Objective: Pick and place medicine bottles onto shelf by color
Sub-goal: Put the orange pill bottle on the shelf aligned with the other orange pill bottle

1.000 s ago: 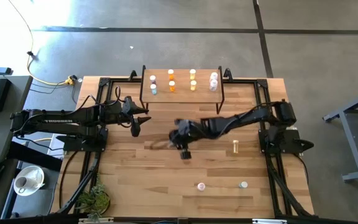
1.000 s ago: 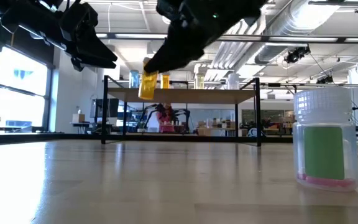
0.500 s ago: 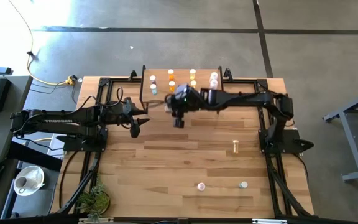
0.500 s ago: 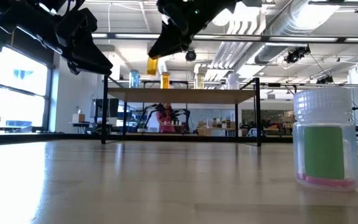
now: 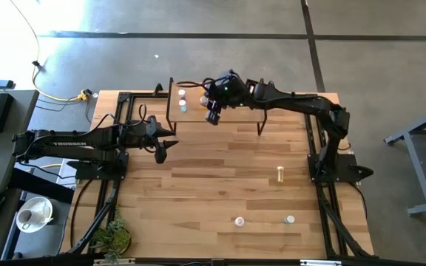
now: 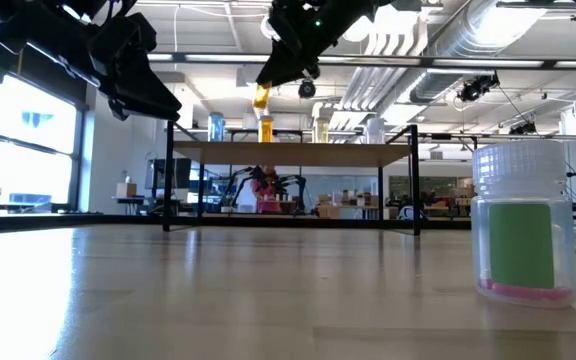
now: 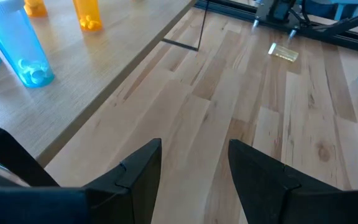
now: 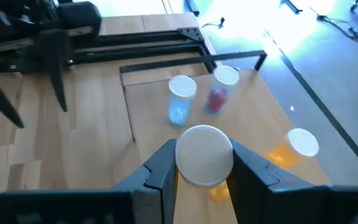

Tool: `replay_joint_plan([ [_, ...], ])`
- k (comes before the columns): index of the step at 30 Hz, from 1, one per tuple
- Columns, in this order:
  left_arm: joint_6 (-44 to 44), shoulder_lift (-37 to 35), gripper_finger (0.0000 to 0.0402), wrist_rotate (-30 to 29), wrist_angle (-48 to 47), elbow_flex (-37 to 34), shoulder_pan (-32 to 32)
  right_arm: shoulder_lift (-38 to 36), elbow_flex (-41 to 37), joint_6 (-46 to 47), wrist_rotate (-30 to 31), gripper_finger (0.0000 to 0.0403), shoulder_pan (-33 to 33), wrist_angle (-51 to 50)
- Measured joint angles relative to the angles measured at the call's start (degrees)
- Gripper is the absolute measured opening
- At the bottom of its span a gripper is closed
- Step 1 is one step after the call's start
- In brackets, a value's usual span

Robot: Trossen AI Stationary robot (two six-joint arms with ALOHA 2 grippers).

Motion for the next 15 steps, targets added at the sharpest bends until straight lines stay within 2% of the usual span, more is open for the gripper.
replay_joint_plan([
  [6,0.0,0.0,0.0175,0.0,0.0,0.0,0.0,2.2,-0.1,1.1,-0.5,0.0099,-0.1,-4.3],
  [15,0.0,0.0,0.0175,0.0,0.0,0.0,0.0,4.9,-0.2,0.9,-0.5,0.0099,0.1,-4.9],
])
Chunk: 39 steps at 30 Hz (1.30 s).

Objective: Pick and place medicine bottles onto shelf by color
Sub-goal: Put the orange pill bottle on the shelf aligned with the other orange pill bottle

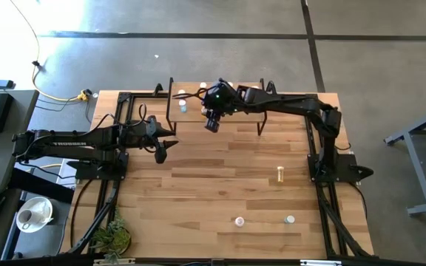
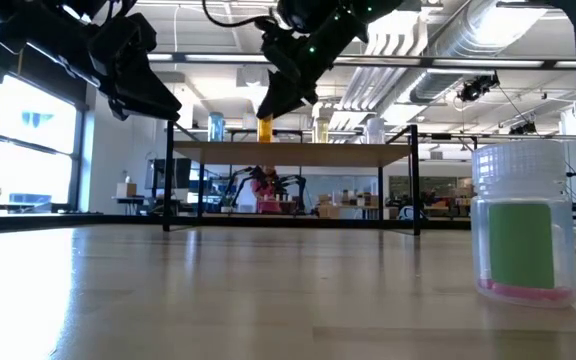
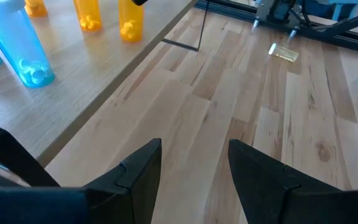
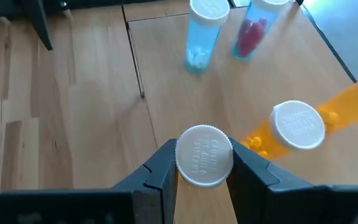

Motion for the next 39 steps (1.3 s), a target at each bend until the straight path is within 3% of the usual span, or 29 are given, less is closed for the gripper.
replay_joint_plan([
  [11,0.0,0.0,0.0175,0.0,0.0,0.0,0.0,0.4,0.0,-1.1,0.0,0.0101,-0.2,0.1],
  [23,0.0,0.0,0.0175,0.0,0.0,0.0,0.0,0.3,0.0,-1.6,0.0,0.0152,-0.3,1.3],
  [39,0.0,0.0,0.0175,0.0,-0.5,0.0,0.0,-6.0,0.0,-1.1,0.0,0.0154,0.8,-4.9],
])
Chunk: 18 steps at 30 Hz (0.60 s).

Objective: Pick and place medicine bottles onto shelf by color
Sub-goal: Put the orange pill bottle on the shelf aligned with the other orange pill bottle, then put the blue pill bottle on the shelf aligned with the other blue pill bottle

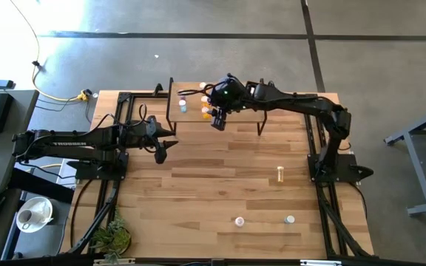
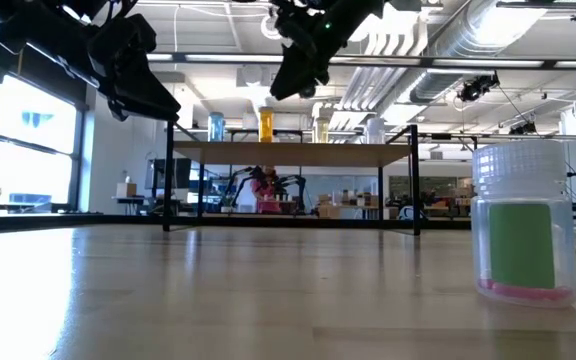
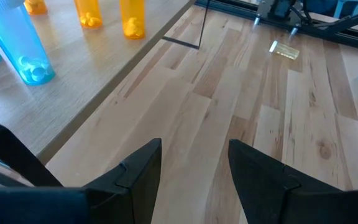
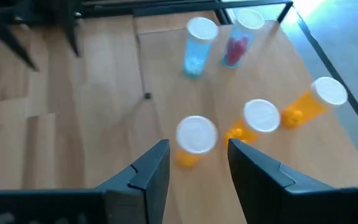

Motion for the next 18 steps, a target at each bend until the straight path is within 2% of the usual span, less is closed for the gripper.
replay_joint_plan([
  [6,0.0,0.0,0.0175,0.0,-0.2,0.0,0.0,-2.8,0.0,0.0,-0.1,0.0154,2.7,-4.2],
  [18,0.0,0.0,0.0175,0.0,-2.8,0.0,0.0,-3.7,0.0,-0.5,-0.2,0.0154,14.1,-19.4],
])
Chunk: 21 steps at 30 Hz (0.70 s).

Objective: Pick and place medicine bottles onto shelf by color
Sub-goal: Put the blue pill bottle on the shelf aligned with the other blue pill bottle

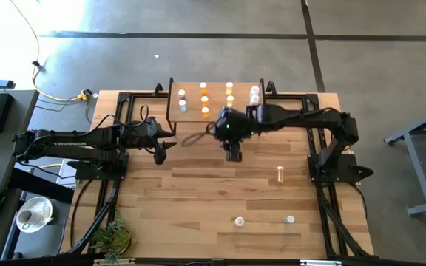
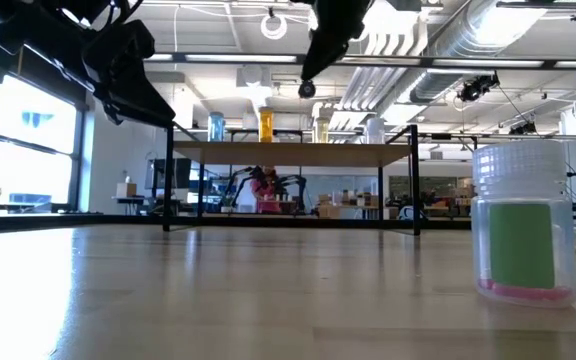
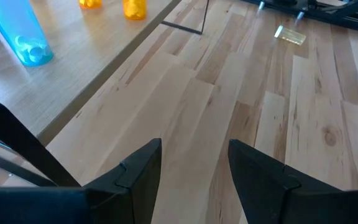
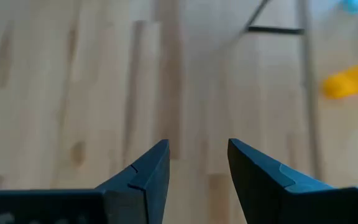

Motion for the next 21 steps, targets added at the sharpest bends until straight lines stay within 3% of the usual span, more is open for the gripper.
replay_joint_plan([
  [5,0.0,0.0,0.0175,0.0,0.1,0.0,0.0,0.0,0.0,2.6,1.6,0.0154,4.2,-5.0],
  [13,-0.2,0.0,0.0175,0.1,0.3,0.0,0.0,0.0,-0.4,9.7,10.6,0.0154,10.1,-10.8],
  [21,-0.2,0.0,0.0175,2.0,0.9,0.0,-0.2,-4.0,-14.7,22.0,18.6,0.0154,15.1,-7.8],
])
